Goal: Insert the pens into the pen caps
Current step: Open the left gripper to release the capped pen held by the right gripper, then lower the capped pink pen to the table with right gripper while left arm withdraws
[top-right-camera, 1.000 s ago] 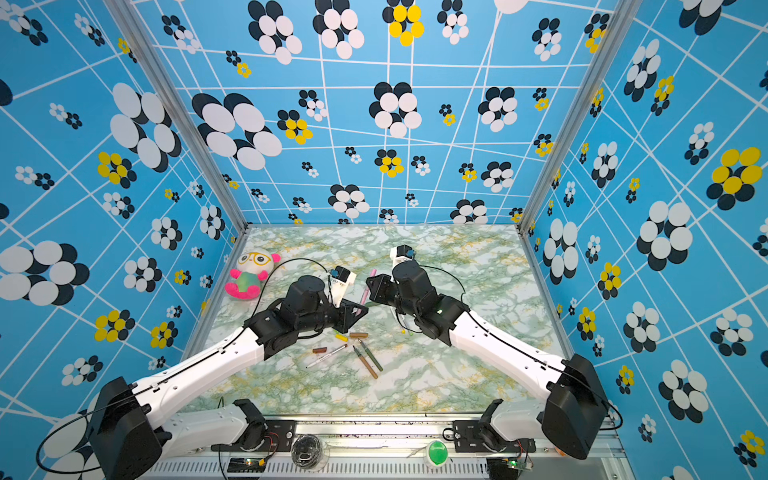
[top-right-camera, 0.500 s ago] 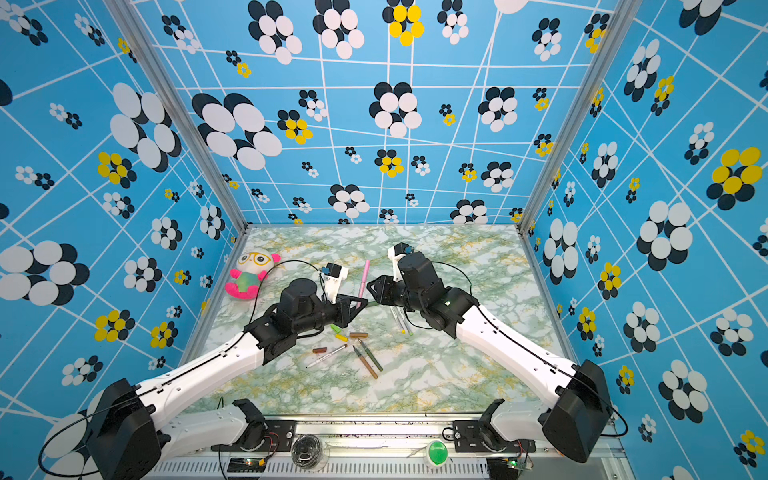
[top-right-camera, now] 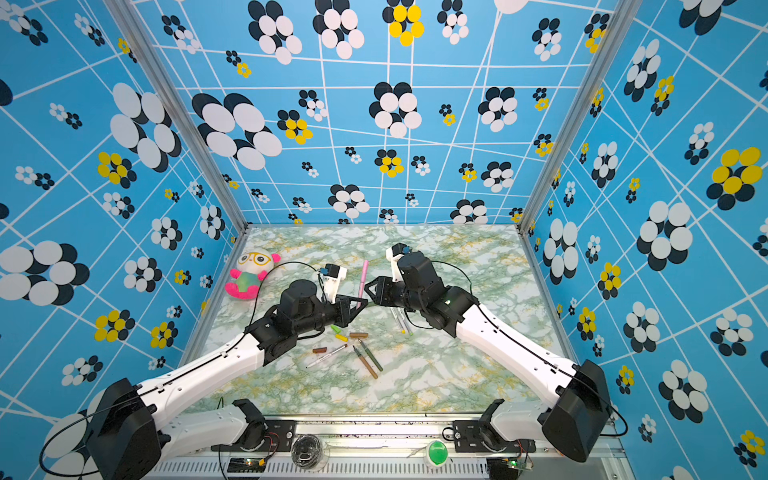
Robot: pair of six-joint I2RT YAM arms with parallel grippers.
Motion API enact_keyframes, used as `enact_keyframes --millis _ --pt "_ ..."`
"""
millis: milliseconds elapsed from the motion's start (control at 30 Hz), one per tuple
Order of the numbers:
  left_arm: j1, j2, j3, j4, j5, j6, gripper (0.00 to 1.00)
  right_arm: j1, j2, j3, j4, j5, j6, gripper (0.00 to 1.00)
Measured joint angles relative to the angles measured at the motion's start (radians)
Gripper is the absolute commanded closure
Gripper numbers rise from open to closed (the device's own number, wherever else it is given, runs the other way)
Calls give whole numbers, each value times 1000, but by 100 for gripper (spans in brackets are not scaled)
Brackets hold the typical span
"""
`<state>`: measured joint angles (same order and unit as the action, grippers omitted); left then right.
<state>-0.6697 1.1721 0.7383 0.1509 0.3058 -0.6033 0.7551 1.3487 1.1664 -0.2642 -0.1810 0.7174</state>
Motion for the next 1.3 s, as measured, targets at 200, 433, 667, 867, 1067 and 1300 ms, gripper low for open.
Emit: enact_keyframes --millis 200,433,667,867,1067,1300 --pt "0 0 0 10 1 -7 100 2 57 15 23 -15 0 61" --pt "-7 4 0 11 1 -14 100 4 99 36 42 -21 0 72" --pt "-8 10 0 13 -3 -21 100 15 105 41 55 -27 6 91" --pt "-8 14 0 27 -7 -33 82 16 105 41 58 -12 9 97" --pt "-11 5 -14 37 -10 -27 41 8 104 62 -4 46 11 99" --pt "-11 -127 -91 30 -4 23 33 -80 77 68 -173 95 -8 99"
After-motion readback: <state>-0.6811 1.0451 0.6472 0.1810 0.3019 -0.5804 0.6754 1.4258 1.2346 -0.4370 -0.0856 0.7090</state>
